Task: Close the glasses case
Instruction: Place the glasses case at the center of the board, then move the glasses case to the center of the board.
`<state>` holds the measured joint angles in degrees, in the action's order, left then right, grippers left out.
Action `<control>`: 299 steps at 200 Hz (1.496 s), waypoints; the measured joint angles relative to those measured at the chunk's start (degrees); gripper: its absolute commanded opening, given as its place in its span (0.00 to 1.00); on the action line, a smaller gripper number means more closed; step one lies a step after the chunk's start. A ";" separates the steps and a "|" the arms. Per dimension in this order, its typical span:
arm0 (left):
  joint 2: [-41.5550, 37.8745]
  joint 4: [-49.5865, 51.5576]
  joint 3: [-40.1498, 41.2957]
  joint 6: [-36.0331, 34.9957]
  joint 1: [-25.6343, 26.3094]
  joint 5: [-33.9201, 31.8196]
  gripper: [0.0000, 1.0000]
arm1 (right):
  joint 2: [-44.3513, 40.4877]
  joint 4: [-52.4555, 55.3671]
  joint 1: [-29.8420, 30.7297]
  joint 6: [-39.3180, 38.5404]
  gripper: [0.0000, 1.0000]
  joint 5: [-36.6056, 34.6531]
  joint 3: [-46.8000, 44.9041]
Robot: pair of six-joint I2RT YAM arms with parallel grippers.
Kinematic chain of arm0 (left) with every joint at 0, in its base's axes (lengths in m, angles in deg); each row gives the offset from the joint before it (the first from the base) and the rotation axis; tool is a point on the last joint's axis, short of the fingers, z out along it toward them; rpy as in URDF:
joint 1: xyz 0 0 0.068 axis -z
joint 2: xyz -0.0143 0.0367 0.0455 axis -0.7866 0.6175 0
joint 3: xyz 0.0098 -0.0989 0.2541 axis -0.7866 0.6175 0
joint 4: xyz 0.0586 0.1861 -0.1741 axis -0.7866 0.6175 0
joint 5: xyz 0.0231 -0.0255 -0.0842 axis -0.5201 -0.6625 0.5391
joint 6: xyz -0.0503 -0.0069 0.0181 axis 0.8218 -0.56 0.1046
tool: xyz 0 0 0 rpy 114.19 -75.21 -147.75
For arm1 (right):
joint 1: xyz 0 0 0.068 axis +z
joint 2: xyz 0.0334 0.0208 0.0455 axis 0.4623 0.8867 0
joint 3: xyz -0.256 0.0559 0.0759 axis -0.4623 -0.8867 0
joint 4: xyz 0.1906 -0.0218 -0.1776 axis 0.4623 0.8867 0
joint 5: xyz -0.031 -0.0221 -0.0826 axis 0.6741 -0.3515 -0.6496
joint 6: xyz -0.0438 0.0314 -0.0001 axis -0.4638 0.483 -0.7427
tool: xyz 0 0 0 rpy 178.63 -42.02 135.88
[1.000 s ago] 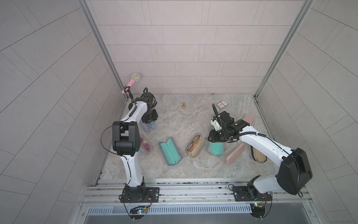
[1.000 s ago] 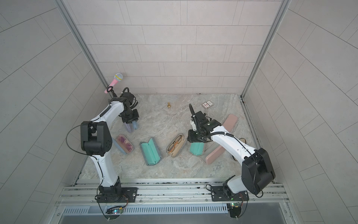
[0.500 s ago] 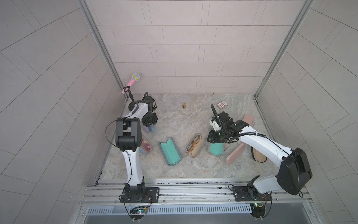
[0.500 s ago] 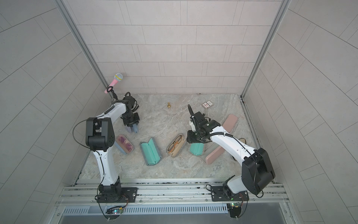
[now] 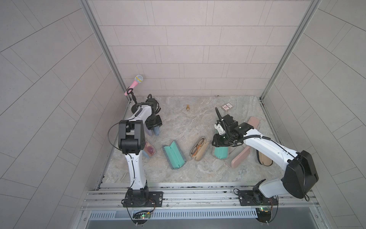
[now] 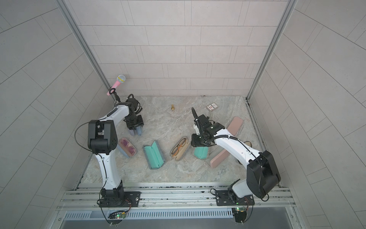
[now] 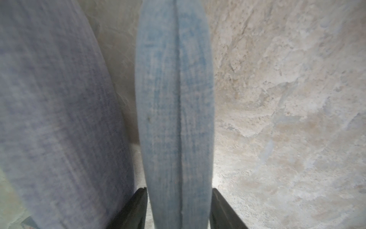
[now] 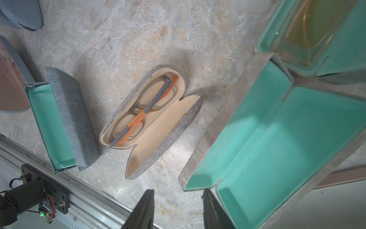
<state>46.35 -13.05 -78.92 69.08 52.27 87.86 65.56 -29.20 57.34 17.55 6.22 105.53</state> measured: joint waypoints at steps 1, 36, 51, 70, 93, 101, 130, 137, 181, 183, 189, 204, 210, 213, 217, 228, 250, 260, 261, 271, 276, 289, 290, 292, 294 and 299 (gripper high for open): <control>0.00 -0.02 0.00 -0.04 0.00 -0.02 0.62 | -0.02 0.00 0.00 0.00 0.43 0.00 0.00; -0.09 0.00 0.00 -0.11 0.00 0.59 0.69 | -1.25 0.35 0.11 0.20 0.44 -0.79 0.00; -0.37 0.09 0.00 -0.02 0.00 1.22 0.70 | -1.51 0.39 0.11 0.39 0.44 -1.25 0.00; -1.60 0.17 0.00 -0.02 0.44 1.88 0.71 | -1.90 0.72 0.11 0.68 0.45 -2.51 0.09; -4.66 0.20 0.00 0.00 1.16 2.89 0.72 | -2.01 1.55 0.11 1.25 0.48 -4.63 1.33; -6.14 0.17 0.00 0.00 1.73 3.41 0.72 | -2.01 1.79 0.09 1.53 0.50 -5.64 2.12; -11.06 0.17 -0.02 -0.02 4.17 5.55 0.73 | -1.97 2.23 -0.66 2.75 0.57 -9.42 4.96; -12.04 0.17 -0.02 -0.07 4.74 6.01 0.73 | -1.92 2.23 -1.16 3.10 0.58 -10.56 5.31; -14.58 0.11 0.02 -1.84 7.78 10.34 0.75 | 2.71 2.49 -7.15 4.31 0.63 -16.22 7.54; -14.58 0.09 0.07 -2.01 7.89 10.51 0.75 | 2.99 2.54 -7.39 4.33 0.63 -16.28 7.63; -14.60 -0.11 0.26 -2.25 8.13 10.99 0.76 | 4.28 2.60 -8.31 4.31 0.64 -16.57 8.09; -14.78 -0.83 1.42 -2.95 8.48 12.44 0.76 | 7.41 2.56 -10.21 4.24 0.64 -16.94 9.27; -14.91 -1.18 2.05 -3.13 8.55 13.00 0.76 | 8.55 2.47 -10.80 4.07 0.64 -16.96 9.64; -14.97 -1.31 2.38 -3.19 8.61 13.25 0.76 | 9.09 2.43 -11.06 4.02 0.64 -16.96 9.84; -15.06 -1.46 2.86 -3.28 8.63 13.57 0.76 | 9.88 2.43 -11.39 3.89 0.63 -16.94 10.14; -15.17 -1.77 3.93 -3.41 8.70 14.56 0.76 | 11.87 2.27 -11.98 3.45 0.63 -16.92 11.08; -15.17 -2.32 4.72 -3.48 8.96 15.78 0.76 | 15.52 2.23 -12.85 2.78 0.64 -16.72 14.34; -15.17 -2.62 4.72 -3.48 9.16 16.17 0.76 | 16.87 1.90 -13.16 2.51 0.63 -16.65 15.85; -15.17 -2.64 4.74 -3.48 9.18 16.20 0.76 | 16.98 1.90 -13.18 2.49 0.63 -16.63 15.96; -15.17 -2.89 4.76 -3.48 9.38 16.44 0.76 | 18.32 1.77 -13.64 2.23 0.63 -16.46 17.44; -15.17 -2.99 4.81 -3.48 9.42 16.52 0.76 | 18.97 1.62 -13.84 2.01 0.62 -16.39 18.08; -15.19 -3.17 4.98 -3.48 9.60 16.65 0.76 | 20.55 1.44 -14.32 1.66 0.61 -16.33 19.52; -15.17 -3.15 5.01 -3.48 9.62 16.68 0.76 | 20.74 1.44 -14.36 1.66 0.61 -16.31 19.67; -15.19 -3.19 5.05 -3.50 9.64 16.68 0.76 | 21.03 1.40 -14.45 1.62 0.61 -16.31 19.85; -15.17 -3.23 5.09 -3.50 9.68 16.68 0.76 | 21.20 1.40 -14.49 1.55 0.61 -16.28 20.00; -15.19 -3.30 5.16 -3.50 9.77 16.70 0.76 | 21.86 1.38 -14.56 1.44 0.60 -16.26 20.48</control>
<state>31.16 -16.35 -73.76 65.58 62.04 104.56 87.42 -27.83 42.78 18.99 -10.04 126.01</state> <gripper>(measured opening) 0.761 0.611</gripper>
